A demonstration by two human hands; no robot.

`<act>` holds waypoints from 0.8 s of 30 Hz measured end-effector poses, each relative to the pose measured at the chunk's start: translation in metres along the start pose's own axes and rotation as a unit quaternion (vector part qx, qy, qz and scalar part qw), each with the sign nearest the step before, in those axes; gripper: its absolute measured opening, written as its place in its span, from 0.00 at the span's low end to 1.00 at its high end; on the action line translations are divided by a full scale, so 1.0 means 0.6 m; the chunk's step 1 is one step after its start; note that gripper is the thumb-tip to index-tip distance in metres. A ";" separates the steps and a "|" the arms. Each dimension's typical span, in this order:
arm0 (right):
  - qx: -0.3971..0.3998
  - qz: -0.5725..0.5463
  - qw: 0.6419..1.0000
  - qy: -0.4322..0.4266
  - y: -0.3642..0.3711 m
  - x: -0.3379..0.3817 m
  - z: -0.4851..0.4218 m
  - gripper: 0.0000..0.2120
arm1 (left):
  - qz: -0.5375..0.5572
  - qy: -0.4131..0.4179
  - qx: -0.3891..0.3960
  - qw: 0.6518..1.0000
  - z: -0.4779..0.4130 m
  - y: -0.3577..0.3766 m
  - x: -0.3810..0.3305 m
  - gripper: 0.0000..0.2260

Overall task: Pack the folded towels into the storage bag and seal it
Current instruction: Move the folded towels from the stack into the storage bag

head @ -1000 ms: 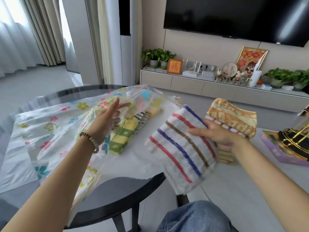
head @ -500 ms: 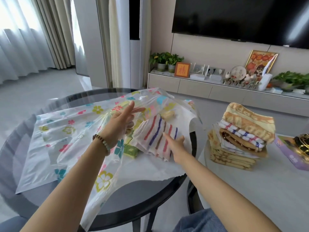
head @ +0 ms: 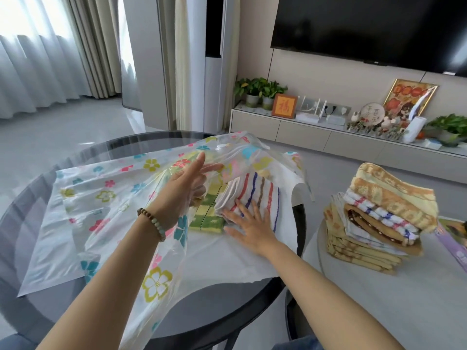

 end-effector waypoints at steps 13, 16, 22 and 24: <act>0.053 -0.277 0.959 0.000 -0.111 -0.008 0.073 0.26 | 0.064 0.008 -0.006 0.998 -0.015 0.065 0.000 0.20; 0.050 -0.397 0.916 0.019 -0.185 -0.051 0.152 0.17 | 0.051 0.002 -0.013 0.999 -0.020 0.080 0.014 0.20; -0.162 -0.421 0.886 0.110 -0.355 -0.252 0.237 0.09 | 0.018 0.008 0.007 1.000 -0.032 0.137 0.032 0.18; -0.221 -0.370 0.892 0.135 -0.395 -0.313 0.250 0.10 | 0.010 0.008 0.009 1.000 -0.037 0.151 0.041 0.18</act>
Point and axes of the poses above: each hand's wrist, its own z-axis away from the middle knuckle, its own y-axis out of the palm, x = y × z, the point moved 10 cm from there along -z, towards the middle knuckle, and after that the axes turned 7 degrees about -x, right-handed, at the moved point
